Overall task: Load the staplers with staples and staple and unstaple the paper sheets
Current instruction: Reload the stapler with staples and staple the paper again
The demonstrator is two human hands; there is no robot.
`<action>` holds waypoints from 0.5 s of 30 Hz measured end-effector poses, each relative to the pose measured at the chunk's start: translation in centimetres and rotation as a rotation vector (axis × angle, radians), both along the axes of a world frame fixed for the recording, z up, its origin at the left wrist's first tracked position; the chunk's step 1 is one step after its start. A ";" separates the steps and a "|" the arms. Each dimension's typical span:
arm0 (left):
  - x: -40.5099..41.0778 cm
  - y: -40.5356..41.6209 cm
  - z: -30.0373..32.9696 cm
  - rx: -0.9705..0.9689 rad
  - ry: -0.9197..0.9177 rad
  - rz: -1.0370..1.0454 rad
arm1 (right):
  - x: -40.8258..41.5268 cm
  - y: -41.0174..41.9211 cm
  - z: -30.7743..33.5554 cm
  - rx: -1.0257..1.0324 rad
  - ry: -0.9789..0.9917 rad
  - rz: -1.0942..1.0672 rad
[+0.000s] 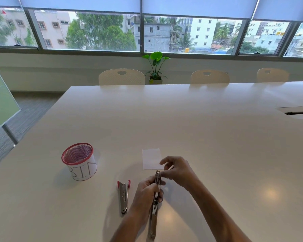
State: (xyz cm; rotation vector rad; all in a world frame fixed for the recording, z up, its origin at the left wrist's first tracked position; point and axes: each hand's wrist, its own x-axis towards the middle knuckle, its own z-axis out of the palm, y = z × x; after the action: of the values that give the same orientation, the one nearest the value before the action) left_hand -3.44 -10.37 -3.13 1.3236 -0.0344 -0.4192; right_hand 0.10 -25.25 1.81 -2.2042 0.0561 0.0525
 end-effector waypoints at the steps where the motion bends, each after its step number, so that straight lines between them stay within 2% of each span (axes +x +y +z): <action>1: 0.0 0.0 0.0 0.003 -0.001 0.003 | 0.0 0.0 -0.1 0.005 -0.006 -0.007; 7: 0.2 -0.1 0.3 0.044 -0.006 0.039 | -0.2 0.5 -0.4 -0.034 -0.072 -0.085; 15: 0.2 -0.7 0.2 0.031 0.002 0.095 | -0.6 1.4 -0.1 -0.143 -0.131 -0.059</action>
State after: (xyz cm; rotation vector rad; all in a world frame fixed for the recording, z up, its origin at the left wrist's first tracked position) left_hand -3.25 -11.03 -2.91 1.3498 0.0373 -0.3414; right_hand -0.46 -23.89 1.70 -2.3419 0.0538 -0.1325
